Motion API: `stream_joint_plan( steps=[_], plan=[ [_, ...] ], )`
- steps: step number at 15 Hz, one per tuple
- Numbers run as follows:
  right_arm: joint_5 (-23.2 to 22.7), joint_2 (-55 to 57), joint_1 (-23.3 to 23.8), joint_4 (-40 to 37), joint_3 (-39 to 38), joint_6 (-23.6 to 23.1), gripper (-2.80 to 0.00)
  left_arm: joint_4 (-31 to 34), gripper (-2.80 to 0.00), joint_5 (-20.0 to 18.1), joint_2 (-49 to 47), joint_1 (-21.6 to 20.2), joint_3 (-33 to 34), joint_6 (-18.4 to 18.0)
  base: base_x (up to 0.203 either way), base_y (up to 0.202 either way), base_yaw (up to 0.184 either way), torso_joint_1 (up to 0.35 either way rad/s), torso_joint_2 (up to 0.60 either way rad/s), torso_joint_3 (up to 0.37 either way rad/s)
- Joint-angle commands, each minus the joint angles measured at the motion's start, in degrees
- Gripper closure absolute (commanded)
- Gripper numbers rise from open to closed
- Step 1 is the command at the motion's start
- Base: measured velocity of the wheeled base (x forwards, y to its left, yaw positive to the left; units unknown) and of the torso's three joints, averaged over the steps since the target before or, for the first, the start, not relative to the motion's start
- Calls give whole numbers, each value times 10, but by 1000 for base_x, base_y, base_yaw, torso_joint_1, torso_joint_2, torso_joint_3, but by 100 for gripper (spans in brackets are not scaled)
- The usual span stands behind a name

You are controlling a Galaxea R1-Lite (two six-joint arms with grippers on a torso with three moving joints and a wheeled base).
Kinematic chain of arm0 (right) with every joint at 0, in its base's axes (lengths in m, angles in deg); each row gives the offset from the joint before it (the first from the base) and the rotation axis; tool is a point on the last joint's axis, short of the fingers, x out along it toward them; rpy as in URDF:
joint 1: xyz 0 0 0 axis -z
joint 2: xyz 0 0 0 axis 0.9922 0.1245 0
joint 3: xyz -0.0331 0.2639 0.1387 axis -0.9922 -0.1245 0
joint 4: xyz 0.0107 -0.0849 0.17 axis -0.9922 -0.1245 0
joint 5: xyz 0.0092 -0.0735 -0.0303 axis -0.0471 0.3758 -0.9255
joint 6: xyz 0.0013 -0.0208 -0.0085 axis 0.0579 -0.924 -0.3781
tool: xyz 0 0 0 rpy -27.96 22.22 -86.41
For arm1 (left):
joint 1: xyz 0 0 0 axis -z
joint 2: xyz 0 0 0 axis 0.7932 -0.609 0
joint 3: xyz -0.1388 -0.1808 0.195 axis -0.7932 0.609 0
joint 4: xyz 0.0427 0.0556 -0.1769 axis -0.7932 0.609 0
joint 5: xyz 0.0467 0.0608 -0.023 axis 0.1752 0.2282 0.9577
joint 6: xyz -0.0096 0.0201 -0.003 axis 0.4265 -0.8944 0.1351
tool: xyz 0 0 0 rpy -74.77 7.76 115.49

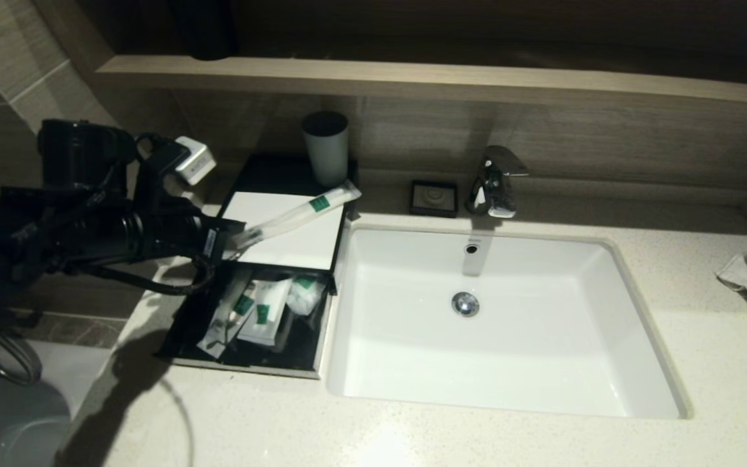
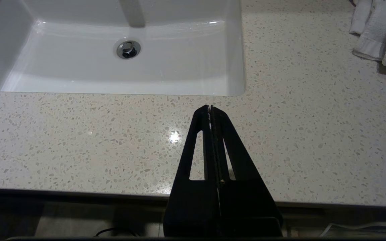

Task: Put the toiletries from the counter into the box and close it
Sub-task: Pick up the bathroom toiletry

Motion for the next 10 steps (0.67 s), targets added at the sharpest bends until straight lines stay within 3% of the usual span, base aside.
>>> stream_joint_plan(
  steps=[1,4,10],
  plan=[
    [0,0,0,1,0,0,0,-15,0,-1,-12,0,0,-1,0,0,0,0,0,0],
    [0,1,0,0,0,0,0,-26,0,-38,-17,-11,-5,-3,0,0,0,0,0,0],
    [0,0,0,0,0,0,0,-46,0,-51,-32,-25,-7,-21,0,0,0,0,0,0]
  ],
)
